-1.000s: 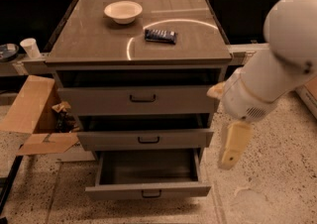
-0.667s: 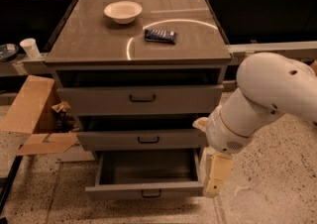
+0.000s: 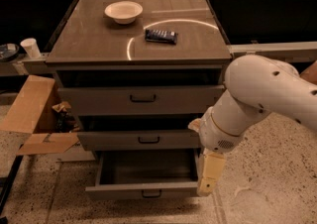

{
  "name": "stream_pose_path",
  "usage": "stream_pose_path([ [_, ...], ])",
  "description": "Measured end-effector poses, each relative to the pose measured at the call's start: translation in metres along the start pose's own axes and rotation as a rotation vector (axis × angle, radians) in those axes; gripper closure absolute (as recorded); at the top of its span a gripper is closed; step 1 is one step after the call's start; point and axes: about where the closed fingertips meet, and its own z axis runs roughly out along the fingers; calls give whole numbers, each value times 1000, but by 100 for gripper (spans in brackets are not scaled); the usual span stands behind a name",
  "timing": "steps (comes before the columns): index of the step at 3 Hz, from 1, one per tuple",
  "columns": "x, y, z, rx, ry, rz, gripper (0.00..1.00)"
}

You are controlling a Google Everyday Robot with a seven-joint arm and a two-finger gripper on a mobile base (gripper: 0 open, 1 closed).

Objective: Close bottom drawer

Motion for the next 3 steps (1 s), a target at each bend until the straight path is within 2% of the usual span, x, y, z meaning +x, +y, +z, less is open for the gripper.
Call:
stream_pose_path([
  [1, 16, -10, 50, -56, -1, 11, 0],
  [3, 59, -2, 176, -162, -74, 31, 0],
])
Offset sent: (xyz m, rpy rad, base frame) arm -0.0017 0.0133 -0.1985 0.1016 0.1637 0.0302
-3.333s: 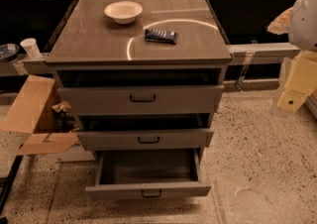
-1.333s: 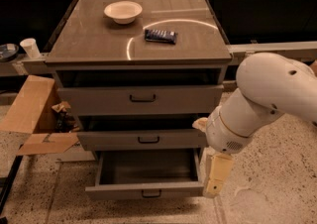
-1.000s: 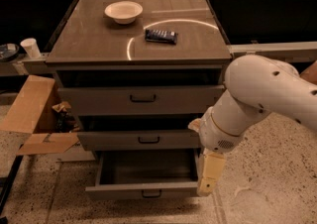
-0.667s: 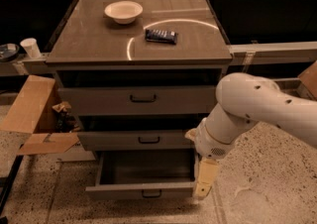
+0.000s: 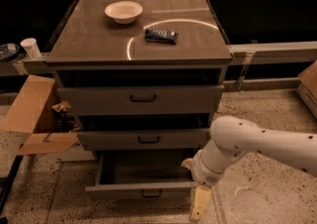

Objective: Close bottom drawer

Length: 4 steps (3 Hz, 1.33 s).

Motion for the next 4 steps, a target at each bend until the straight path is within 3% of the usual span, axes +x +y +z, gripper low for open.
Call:
stream_pose_path([
  [1, 32, -3, 67, -58, -39, 25, 0],
  [2, 61, 3, 151, -172, -85, 90, 0],
  [3, 61, 3, 151, -172, -85, 90, 0],
  [4, 77, -12, 170, -163, -72, 96, 0],
])
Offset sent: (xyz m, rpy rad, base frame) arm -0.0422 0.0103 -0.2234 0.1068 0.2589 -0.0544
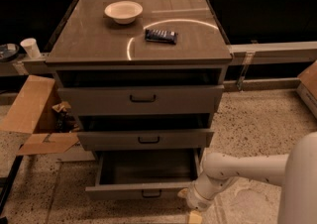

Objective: Close bottom drawer

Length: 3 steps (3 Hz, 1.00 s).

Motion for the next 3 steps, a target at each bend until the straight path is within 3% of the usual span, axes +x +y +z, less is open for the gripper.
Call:
stream_pose_path([
  [1, 30, -37, 30, 6, 31, -8, 0],
  [2, 59, -67, 61, -9, 33, -16, 19],
  [3, 71, -97, 80, 8, 39, -20, 42],
])
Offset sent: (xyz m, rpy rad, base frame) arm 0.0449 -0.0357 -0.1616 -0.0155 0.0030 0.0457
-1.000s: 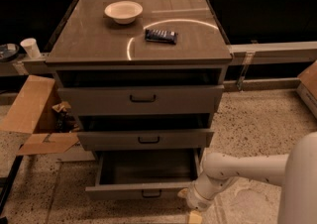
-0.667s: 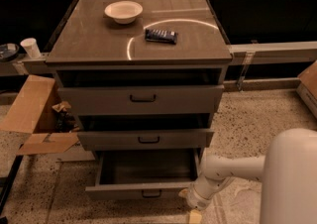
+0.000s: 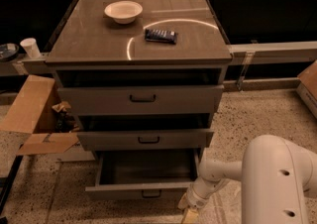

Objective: Close bottom drawer

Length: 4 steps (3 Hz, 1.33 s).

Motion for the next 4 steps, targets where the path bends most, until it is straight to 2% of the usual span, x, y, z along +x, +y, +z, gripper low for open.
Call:
stream_pose_path([
  [1, 4, -34, 3, 74, 9, 0, 66],
  [2, 7, -81, 4, 157, 4, 4, 96],
  [3, 10, -111, 9, 187, 12, 19, 100],
  [4, 10, -112, 9, 190, 11, 20, 81],
])
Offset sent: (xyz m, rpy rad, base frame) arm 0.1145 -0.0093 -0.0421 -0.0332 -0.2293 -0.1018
